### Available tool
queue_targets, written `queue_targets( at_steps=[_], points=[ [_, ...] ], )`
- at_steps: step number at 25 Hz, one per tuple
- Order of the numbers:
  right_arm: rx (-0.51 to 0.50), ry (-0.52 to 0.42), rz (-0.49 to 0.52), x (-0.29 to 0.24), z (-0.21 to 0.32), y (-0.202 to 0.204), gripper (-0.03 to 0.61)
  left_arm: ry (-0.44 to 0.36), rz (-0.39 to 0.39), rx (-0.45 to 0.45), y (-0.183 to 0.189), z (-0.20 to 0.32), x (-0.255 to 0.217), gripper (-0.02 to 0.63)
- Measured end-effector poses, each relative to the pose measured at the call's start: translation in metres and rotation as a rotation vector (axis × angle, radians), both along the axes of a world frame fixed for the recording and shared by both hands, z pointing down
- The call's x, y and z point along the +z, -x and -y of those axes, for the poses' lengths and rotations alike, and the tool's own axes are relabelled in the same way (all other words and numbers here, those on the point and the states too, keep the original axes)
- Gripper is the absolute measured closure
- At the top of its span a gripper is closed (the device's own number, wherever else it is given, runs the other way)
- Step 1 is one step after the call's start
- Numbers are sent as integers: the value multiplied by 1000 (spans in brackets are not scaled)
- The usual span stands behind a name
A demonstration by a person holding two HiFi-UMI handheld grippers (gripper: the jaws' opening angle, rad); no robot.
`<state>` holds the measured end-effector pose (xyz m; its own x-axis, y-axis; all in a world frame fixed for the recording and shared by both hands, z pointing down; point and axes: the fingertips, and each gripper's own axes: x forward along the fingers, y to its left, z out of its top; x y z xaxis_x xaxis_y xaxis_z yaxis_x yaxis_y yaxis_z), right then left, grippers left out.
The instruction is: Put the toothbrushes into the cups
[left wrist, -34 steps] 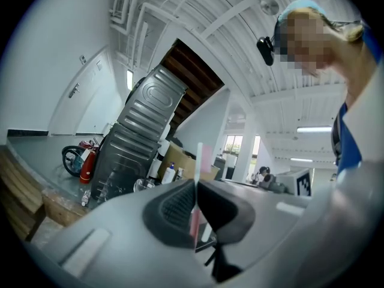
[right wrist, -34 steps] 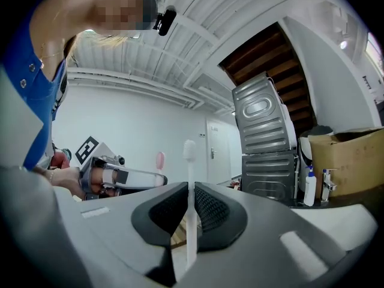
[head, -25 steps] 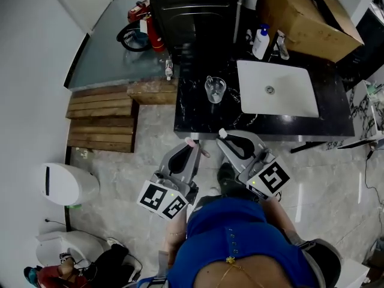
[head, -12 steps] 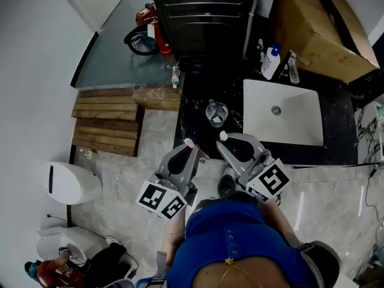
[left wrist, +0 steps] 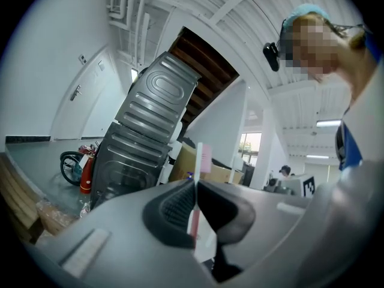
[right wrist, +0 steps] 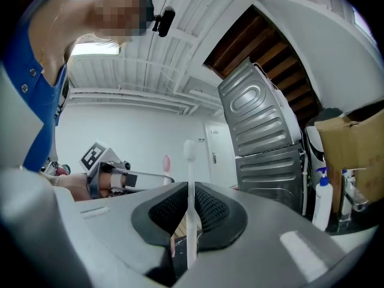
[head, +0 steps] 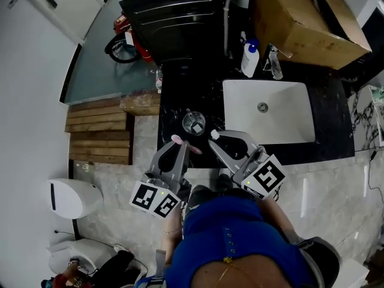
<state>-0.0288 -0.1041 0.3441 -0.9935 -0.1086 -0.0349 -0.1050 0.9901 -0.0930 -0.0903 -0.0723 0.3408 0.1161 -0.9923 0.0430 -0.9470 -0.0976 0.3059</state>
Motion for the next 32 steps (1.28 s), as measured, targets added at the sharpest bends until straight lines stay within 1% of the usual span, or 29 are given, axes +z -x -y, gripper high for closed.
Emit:
queue_targets(
  at_steps=[6, 10, 14, 19, 26, 29, 32],
  points=[
    [72, 10, -4, 4, 21, -14, 541, -3, 11, 16, 7, 20, -1, 603],
    [112, -3, -6, 4, 26, -16, 541, -16, 13, 28, 17, 28, -2, 603],
    [184, 4, -4, 4, 30, -14, 541, -9, 8, 58, 33, 37, 2, 603],
    [289, 18, 17, 2, 42, 0, 541, 3, 4, 134, 55, 57, 7, 603],
    [422, 31, -15, 5, 53, 32, 541, 29, -22, 250, 87, 79, 20, 603],
    [471, 39, -34, 10, 52, 38, 541, 46, -44, 286, 95, 83, 30, 603],
    [503, 46, -51, 14, 48, 41, 541, 49, -50, 312, 100, 87, 36, 603]
  ],
)
